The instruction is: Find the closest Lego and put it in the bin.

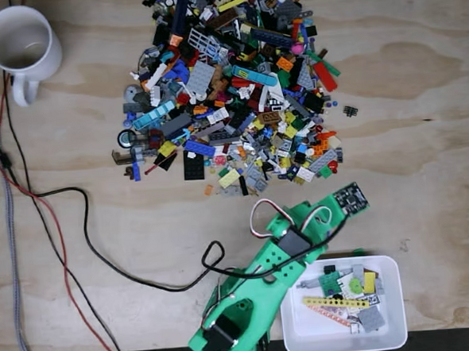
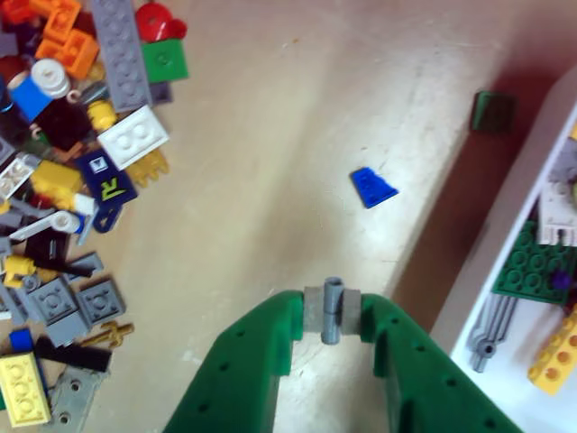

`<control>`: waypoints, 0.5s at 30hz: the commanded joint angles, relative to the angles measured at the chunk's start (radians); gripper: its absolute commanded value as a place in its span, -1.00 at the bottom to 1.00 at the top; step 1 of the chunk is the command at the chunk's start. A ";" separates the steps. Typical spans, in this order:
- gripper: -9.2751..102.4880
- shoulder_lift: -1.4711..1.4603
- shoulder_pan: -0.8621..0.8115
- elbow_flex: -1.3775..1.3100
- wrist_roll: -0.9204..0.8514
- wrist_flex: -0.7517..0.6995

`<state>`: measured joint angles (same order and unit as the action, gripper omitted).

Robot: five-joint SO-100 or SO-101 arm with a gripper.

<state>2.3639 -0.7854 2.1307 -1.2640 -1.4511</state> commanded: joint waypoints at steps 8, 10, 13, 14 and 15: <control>-0.71 0.095 -0.531 0.193 -0.293 0.179; -0.67 0.101 -0.578 0.239 -0.308 0.227; -0.66 0.106 -0.614 0.264 -0.333 0.252; -0.66 0.106 -0.614 0.265 -0.333 0.259; -0.63 0.106 -0.606 0.265 -0.331 0.268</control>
<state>2.4222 -1.3652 2.4068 -1.5800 -1.2195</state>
